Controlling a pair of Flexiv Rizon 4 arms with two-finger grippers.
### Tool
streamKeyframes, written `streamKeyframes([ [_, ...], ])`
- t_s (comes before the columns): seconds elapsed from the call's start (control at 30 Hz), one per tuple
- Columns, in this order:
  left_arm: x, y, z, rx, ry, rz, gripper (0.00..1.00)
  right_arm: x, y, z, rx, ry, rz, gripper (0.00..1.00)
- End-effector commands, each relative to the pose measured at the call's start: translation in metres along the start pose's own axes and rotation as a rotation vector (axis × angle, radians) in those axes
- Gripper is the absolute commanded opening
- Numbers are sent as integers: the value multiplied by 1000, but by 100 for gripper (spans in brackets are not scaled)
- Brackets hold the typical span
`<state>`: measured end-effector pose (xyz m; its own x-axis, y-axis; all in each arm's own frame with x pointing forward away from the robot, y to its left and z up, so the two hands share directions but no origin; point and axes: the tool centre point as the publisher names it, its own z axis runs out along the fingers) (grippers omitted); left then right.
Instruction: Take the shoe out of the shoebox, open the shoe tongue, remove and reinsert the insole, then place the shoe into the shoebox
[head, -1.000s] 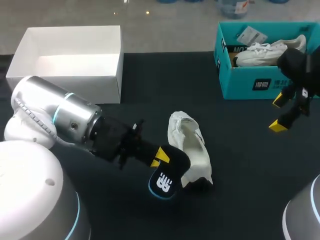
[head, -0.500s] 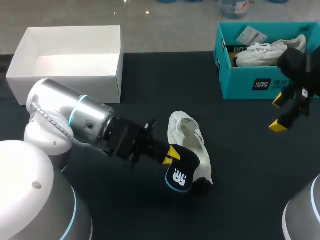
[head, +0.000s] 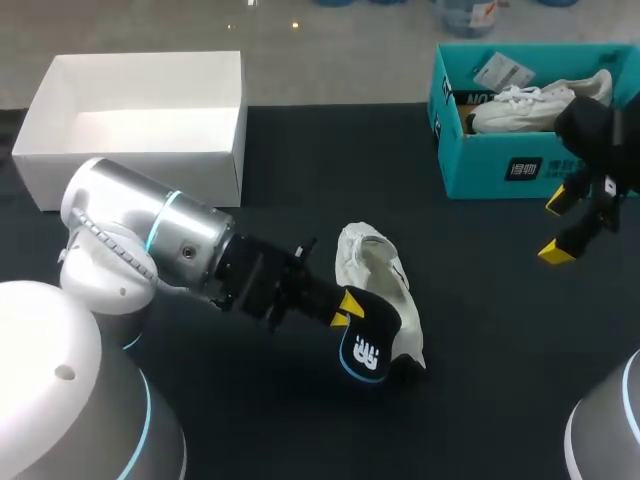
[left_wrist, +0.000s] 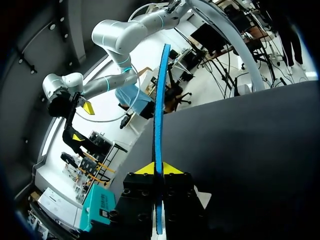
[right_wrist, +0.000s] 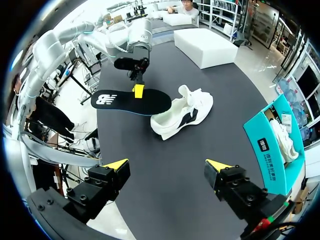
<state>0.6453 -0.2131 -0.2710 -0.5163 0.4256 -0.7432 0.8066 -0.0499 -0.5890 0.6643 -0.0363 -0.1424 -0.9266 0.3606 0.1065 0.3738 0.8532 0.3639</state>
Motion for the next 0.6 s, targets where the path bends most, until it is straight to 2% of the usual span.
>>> streamKeyframes([
  [0.03, 1, 2, 2, -3, 3, -4, 0, -2, 2, 1, 6, 4, 0, 100],
  [0.3, -4, -8, 0, 9, -2, 14, 0, -2, 2, 1, 6, 4, 0, 100],
  [0.6, -7, -20, 9, 41, -7, 30, 0, -2, 2, 1, 6, 4, 0, 100],
])
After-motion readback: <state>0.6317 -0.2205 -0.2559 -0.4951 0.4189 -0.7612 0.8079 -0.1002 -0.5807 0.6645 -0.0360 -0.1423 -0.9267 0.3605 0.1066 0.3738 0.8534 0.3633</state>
